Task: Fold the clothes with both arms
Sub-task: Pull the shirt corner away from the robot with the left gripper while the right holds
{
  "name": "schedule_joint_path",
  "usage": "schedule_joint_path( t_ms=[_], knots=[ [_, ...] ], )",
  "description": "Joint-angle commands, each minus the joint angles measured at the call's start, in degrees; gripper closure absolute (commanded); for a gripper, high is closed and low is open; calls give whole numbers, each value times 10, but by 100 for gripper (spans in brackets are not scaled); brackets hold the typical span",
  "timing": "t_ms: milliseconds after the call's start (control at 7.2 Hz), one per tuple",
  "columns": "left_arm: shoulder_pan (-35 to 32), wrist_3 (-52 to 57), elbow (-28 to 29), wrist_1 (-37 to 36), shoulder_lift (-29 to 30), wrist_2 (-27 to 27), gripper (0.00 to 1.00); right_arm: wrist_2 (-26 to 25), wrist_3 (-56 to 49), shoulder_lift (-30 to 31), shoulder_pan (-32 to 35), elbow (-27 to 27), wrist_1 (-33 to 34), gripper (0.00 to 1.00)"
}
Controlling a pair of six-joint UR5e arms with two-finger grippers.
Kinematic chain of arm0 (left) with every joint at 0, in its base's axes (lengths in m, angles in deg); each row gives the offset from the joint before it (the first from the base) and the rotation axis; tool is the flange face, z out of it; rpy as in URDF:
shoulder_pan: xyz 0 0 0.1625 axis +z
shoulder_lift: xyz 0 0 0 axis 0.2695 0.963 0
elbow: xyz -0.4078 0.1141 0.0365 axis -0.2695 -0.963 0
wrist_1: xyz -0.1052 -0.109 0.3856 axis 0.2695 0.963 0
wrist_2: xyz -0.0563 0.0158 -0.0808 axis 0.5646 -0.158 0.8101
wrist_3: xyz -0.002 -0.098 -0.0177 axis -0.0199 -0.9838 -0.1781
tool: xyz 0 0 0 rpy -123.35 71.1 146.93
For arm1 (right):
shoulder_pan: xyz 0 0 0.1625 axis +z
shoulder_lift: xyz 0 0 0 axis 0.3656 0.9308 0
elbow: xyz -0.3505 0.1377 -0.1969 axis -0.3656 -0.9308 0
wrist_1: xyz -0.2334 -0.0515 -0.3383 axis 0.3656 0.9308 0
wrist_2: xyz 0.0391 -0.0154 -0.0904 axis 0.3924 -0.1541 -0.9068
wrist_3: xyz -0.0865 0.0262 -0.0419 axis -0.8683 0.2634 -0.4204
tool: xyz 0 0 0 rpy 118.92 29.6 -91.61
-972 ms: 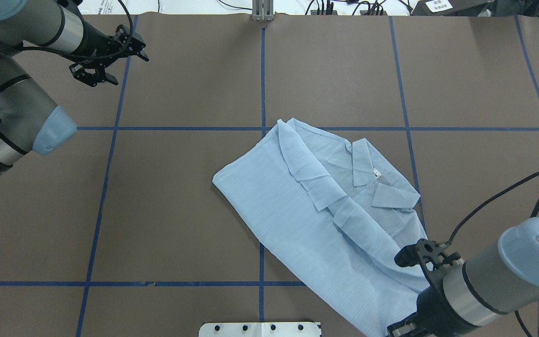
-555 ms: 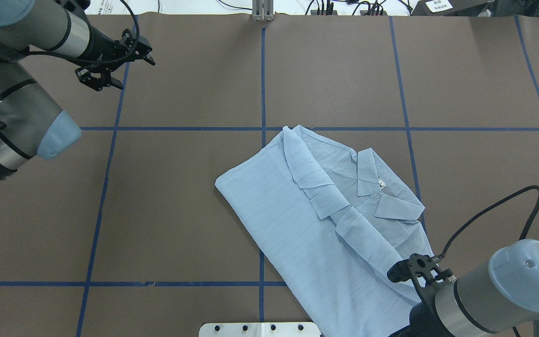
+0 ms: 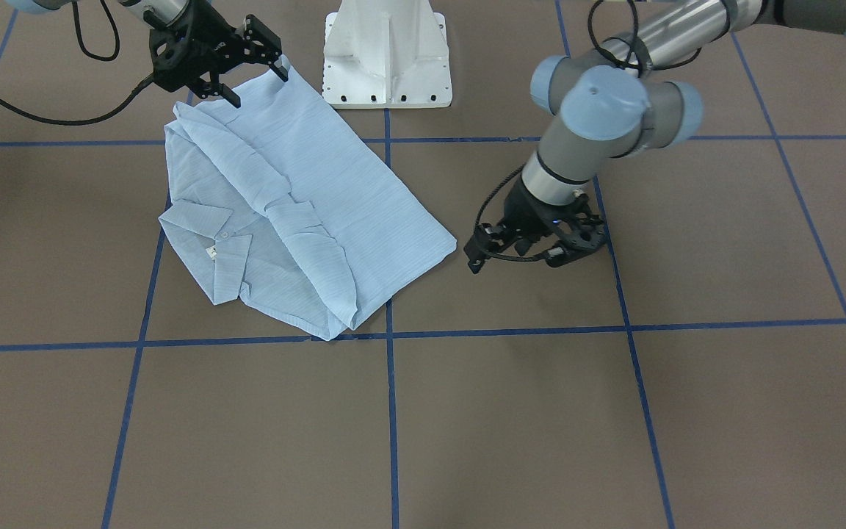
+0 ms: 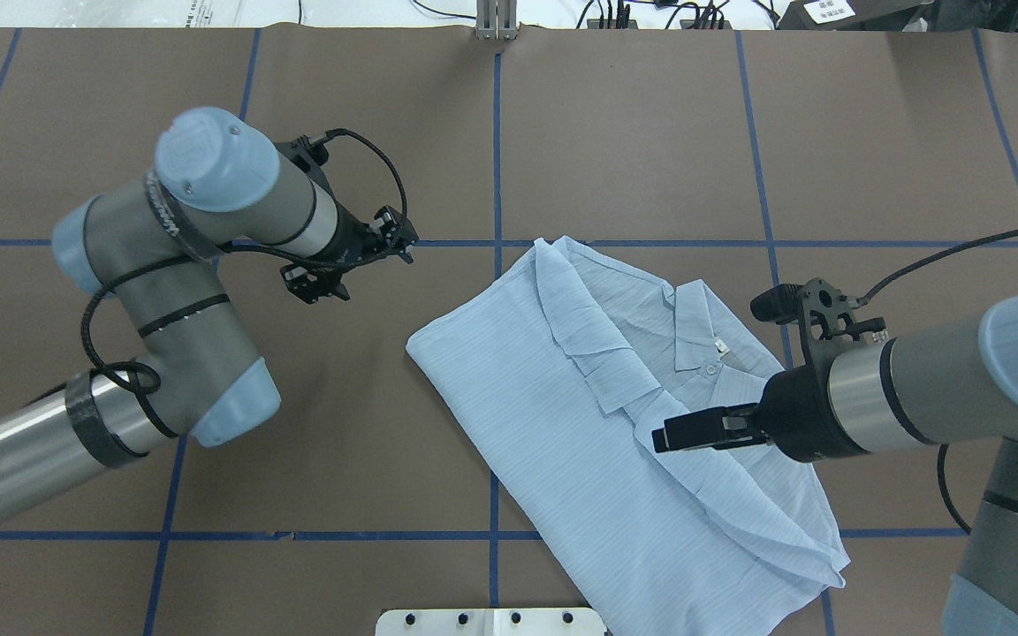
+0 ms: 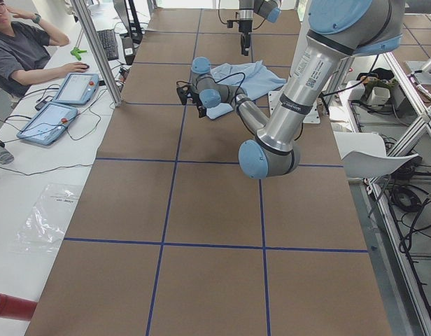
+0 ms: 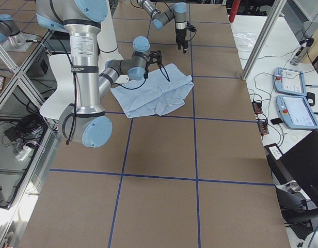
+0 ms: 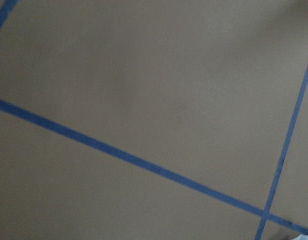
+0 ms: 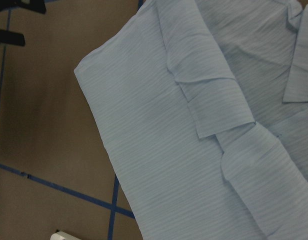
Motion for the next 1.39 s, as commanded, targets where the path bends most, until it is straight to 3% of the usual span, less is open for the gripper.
schedule_joint_path(
  t_ms=[0, 139, 417, 1111, 1250],
  knots=[
    [55, -31, 25, -18, 31, -41, 7, -5, 0, -18, 31, -18, 1, 0],
    [57, -31, 55, -13, 40, -46, 11, -7, 0, -23, 33, -21, 1, 0],
    [60, -31, 58, -12, 40, -48, 24, -5, 0, -23, 37, -22, 0, 0],
    [65, -28, 55, -18, 33, -45, 33, -1, 0, -21, 39, -21, 1, 0],
    [65, -29, 53, -19, 33, -43, 55, -1, 0, -20, 40, -22, 1, 0]
  ],
)
